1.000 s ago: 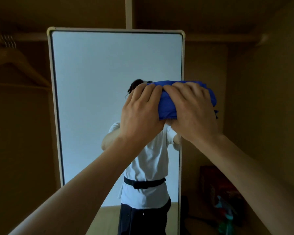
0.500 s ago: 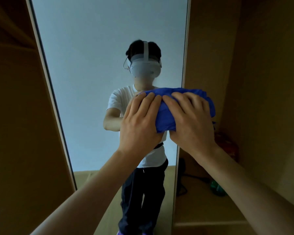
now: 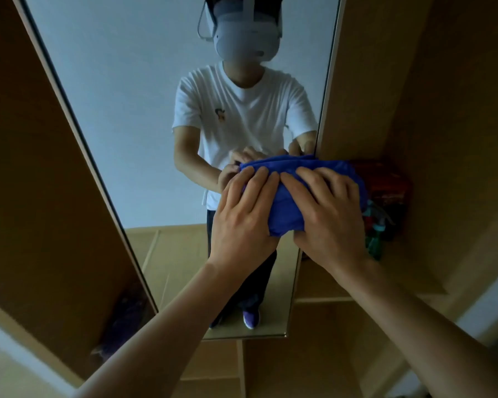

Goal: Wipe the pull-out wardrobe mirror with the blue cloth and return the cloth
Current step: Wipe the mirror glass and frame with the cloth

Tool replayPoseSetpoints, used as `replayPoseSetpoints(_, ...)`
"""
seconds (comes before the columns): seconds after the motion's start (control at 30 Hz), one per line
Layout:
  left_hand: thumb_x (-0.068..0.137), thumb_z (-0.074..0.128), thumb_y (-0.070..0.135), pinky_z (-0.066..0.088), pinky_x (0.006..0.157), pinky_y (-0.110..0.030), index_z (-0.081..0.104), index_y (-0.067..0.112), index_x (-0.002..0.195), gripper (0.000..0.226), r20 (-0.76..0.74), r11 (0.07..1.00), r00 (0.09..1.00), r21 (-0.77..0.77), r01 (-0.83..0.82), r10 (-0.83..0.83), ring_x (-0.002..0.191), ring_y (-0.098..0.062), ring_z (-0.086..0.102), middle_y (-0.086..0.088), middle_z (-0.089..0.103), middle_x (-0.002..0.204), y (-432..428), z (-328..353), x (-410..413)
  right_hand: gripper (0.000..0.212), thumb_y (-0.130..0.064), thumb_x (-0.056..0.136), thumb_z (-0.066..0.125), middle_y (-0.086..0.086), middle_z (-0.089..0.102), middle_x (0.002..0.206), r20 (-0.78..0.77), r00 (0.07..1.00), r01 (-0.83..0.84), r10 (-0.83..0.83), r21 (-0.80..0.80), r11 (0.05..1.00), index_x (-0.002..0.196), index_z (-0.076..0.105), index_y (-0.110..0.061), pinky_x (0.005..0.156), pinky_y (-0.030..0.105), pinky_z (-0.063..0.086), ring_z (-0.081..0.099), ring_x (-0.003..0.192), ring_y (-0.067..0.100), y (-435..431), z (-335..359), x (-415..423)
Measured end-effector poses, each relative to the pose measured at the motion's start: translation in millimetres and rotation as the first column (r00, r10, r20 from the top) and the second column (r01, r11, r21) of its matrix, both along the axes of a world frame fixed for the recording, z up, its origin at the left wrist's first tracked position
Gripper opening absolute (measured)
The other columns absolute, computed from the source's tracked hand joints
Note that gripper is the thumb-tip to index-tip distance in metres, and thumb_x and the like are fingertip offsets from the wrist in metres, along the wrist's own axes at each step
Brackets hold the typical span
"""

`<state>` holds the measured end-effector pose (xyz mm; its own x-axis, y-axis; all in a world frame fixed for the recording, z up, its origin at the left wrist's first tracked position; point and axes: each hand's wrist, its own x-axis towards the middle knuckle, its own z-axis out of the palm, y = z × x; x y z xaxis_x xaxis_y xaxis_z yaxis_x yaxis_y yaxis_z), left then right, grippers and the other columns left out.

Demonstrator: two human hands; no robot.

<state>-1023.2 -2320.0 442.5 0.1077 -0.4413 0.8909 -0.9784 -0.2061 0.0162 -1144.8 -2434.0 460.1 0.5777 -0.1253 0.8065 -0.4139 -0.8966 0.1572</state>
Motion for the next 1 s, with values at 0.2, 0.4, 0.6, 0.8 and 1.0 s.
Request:
replayPoseSetpoints(0.2, 0.079, 0.079, 0.028, 0.042, 0.110, -0.051, 0.060, 0.004, 0.137, 0.065, -0.088, 0.990, 0.996, 0.141, -0.021, 0.034, 0.134, -0.036, 0.049, -0.014, 0.059, 0.140, 9.9, -55.8, -4.8, 0.058, -0.025, 0.080, 0.053, 0.009, 0.055, 0.138, -0.108, 0.994, 0.014, -0.009, 0.052, 0.999, 0.138, 0.052, -0.017, 0.103, 0.050, 0.034, 0.047, 0.125, 0.033, 3.4, -57.0, -5.2)
replayPoseSetpoints(0.4, 0.076, 0.081, 0.022, 0.047, 0.107, -0.051, 0.060, 0.002, 0.136, 0.067, -0.161, 0.963, 0.986, 0.270, 0.003, 0.042, 0.133, -0.035, 0.047, -0.015, 0.059, 0.138, 20.9, -120.5, -11.3, 0.055, -0.020, 0.084, 0.064, 0.008, 0.057, 0.136, -0.217, 0.976, 0.029, -0.003, 0.113, 0.993, 0.138, 0.054, -0.017, 0.103, 0.049, 0.036, 0.050, 0.124, 0.033, 7.9, -126.5, -10.5)
replayPoseSetpoints(0.6, 0.076, 0.079, 0.015, 0.045, 0.109, -0.049, 0.059, 0.001, 0.136, 0.065, -0.221, 0.917, 0.973, 0.398, 0.025, 0.070, 0.132, -0.036, 0.047, -0.017, 0.059, 0.137, 27.6, -171.1, -15.1, 0.051, -0.023, 0.086, 0.055, 0.007, 0.056, 0.134, -0.292, 0.956, 0.030, 0.023, 0.176, 0.984, 0.137, 0.053, -0.016, 0.103, 0.049, 0.036, 0.049, 0.124, 0.033, 8.8, -186.6, -12.4)
replayPoseSetpoints(0.8, 0.081, 0.081, 0.019, 0.047, 0.108, -0.044, 0.062, 0.001, 0.133, 0.059, -0.279, 0.854, 0.954, 0.518, 0.053, 0.109, 0.127, -0.034, 0.056, -0.015, 0.063, 0.132, 33.2, -227.3, -21.4, 0.057, -0.012, 0.078, 0.062, 0.008, 0.060, 0.131, -0.380, 0.922, 0.043, 0.067, 0.275, 0.961, 0.135, 0.055, -0.014, 0.101, 0.047, 0.039, 0.051, 0.123, 0.032, 15.3, -250.9, -17.4)
replayPoseSetpoints(1.0, 0.082, 0.077, 0.010, 0.052, 0.102, -0.042, 0.064, 0.000, 0.130, 0.050, -0.330, 0.824, 0.933, 0.562, 0.070, 0.146, 0.123, -0.034, 0.060, -0.013, 0.066, 0.128, 30.8, -282.0, -24.6, 0.049, -0.011, 0.084, 0.051, 0.007, 0.062, 0.128, -0.452, 0.888, 0.087, 0.085, 0.346, 0.934, 0.133, 0.058, -0.014, 0.101, 0.047, 0.042, 0.055, 0.120, 0.032, 19.6, -306.1, -17.8)
